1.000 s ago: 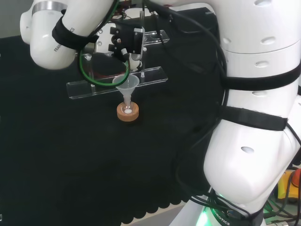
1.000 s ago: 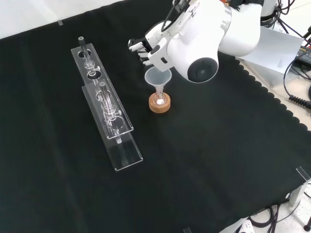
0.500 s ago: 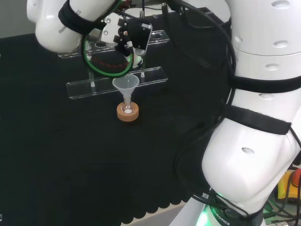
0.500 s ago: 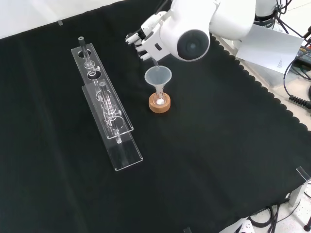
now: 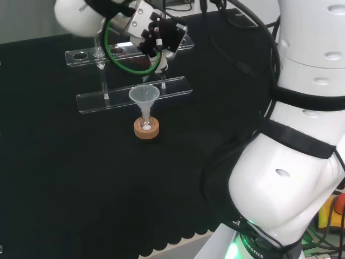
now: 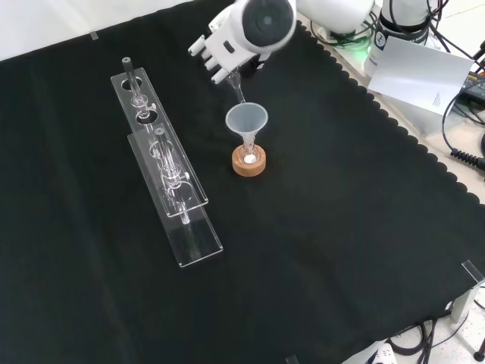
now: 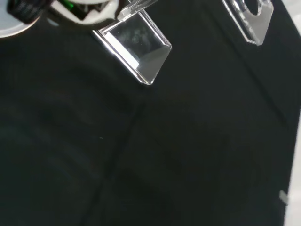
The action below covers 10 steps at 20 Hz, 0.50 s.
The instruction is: Pour all the NaCl from the weighing funnel into the round-bottom flask.
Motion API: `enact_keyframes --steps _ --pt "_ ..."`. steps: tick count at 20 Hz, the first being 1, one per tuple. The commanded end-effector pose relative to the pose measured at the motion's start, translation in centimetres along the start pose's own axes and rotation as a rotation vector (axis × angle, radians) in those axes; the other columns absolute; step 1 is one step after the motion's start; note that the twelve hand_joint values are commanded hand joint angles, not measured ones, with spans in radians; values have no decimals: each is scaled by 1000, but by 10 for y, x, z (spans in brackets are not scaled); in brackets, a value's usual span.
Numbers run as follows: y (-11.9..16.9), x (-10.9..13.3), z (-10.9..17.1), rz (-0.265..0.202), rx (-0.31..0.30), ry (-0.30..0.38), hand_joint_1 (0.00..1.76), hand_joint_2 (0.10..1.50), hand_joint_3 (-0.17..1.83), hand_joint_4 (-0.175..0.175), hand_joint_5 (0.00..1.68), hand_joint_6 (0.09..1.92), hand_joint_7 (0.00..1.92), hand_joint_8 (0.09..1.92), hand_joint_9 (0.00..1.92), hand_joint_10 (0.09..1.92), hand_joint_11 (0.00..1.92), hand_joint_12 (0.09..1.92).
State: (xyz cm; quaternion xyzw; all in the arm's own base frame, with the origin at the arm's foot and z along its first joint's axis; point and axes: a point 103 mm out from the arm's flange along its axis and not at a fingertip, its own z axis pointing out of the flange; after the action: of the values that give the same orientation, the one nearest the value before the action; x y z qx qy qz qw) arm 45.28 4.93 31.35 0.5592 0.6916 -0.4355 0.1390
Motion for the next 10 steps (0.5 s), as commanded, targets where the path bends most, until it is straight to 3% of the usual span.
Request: enact_keyframes --steps 1,10 --pt "2 -20 21 10 -9 144 1070 709 742 174 1074 1050 914 774 1036 515 644 1171" --pt "10 -36 44 14 -23 219 1070 710 741 173 1073 1051 915 774 1037 514 650 1167"
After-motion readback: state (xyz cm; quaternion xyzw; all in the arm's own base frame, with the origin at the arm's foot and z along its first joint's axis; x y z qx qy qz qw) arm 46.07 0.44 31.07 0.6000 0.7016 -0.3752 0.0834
